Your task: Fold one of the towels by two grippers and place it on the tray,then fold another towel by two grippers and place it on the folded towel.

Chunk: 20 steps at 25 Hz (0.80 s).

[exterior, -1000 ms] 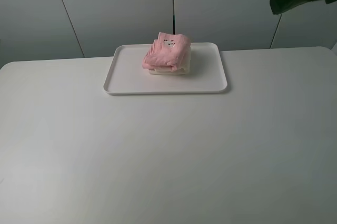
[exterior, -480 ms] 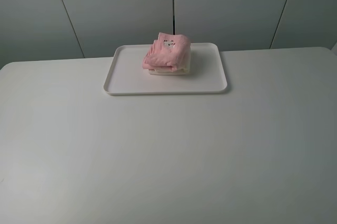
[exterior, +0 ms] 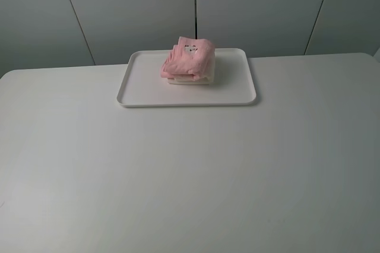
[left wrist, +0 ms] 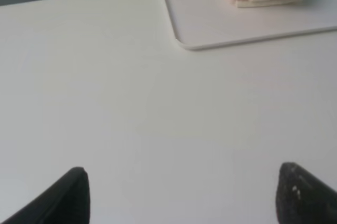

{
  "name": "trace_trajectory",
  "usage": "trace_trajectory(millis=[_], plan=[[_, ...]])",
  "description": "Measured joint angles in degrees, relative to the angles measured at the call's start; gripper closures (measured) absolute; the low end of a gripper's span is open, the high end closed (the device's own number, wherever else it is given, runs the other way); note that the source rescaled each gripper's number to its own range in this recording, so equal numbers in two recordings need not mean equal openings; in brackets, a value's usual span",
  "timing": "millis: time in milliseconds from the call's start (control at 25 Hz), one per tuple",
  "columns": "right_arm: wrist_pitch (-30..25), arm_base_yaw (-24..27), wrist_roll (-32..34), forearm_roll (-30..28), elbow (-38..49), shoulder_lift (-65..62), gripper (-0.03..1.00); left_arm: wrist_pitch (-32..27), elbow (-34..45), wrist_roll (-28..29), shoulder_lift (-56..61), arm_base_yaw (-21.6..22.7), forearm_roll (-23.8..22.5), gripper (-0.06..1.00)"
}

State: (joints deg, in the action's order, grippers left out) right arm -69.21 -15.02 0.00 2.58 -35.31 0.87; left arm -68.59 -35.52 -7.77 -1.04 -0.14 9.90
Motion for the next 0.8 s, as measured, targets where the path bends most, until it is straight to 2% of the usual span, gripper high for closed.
trace_trajectory(millis=[360, 600, 800], plan=[[0.01, 0.00, -1.30, 0.27, 3.85, -0.75, -0.03, -1.86, 2.99, 1.88, 1.00, 0.00, -2.92, 0.02], [3.83, 0.00, -2.24, 1.65, 4.95, -0.90, -0.03, 4.95, 5.52, 2.68, 1.04, 0.00, -3.90, 0.02], [6.12, 0.00, -3.01, 2.67, 6.00, -0.90, -0.03, 6.17, 5.87, 3.06, 1.00, 0.00, -4.27, 0.02]])
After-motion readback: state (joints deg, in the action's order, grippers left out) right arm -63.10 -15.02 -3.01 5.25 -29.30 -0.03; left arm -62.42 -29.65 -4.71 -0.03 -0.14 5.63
